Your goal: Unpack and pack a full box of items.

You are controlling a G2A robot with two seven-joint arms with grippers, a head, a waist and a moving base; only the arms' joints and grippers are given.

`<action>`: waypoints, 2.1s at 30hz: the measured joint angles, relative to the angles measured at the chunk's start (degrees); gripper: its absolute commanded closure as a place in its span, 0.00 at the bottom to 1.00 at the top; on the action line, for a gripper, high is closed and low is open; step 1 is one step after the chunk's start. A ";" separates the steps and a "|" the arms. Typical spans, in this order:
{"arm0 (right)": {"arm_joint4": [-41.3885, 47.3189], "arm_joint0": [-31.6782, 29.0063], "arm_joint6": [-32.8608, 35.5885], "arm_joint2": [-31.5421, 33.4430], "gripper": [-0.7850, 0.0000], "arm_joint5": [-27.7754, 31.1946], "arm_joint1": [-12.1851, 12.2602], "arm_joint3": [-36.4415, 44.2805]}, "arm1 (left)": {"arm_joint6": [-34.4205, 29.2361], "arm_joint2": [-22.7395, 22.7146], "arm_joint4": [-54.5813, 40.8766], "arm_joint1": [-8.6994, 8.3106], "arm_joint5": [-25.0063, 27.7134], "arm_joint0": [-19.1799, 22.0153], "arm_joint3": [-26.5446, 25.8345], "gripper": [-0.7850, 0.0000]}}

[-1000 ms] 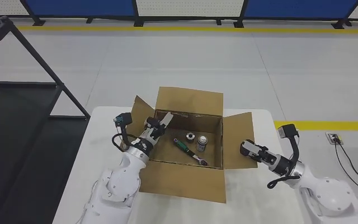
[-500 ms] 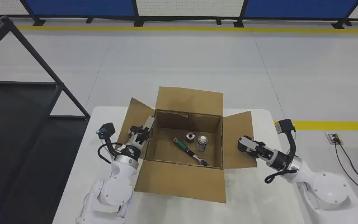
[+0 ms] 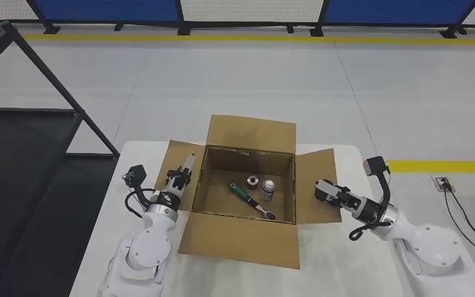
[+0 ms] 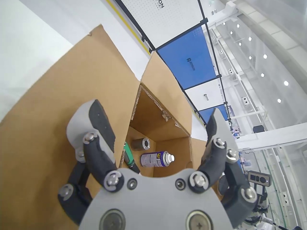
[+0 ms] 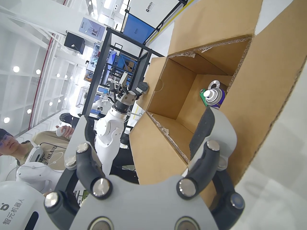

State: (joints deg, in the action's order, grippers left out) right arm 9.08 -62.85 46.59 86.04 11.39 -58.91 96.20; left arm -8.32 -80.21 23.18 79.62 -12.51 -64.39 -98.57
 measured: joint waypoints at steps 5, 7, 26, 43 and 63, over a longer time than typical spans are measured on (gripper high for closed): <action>-1.13 0.70 0.15 -0.82 0.00 -2.43 0.07 -1.45 | -0.38 -0.15 -0.12 -0.05 0.22 0.08 0.16 0.00; -1.83 1.02 0.43 -1.14 0.00 -3.50 0.12 -2.09 | -0.39 -0.19 -0.14 -0.06 0.29 0.06 0.15 0.00; -5.15 3.98 4.01 -3.75 0.00 -9.01 0.57 -6.48 | -0.23 0.41 -0.08 0.00 0.03 1.13 0.96 0.00; -6.43 4.04 3.41 -4.08 0.00 -8.69 0.96 -4.71 | 0.27 0.40 -0.33 0.01 0.07 0.75 0.52 0.00; -22.22 14.77 1.46 -20.08 0.00 -9.71 -0.91 4.88 | 7.97 -4.64 -10.02 0.14 10.97 -6.43 -9.49 0.00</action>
State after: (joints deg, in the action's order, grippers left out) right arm -13.15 -48.08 48.05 65.95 1.68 -59.82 101.07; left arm -0.35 -84.85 13.16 79.75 -1.54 -70.83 -108.06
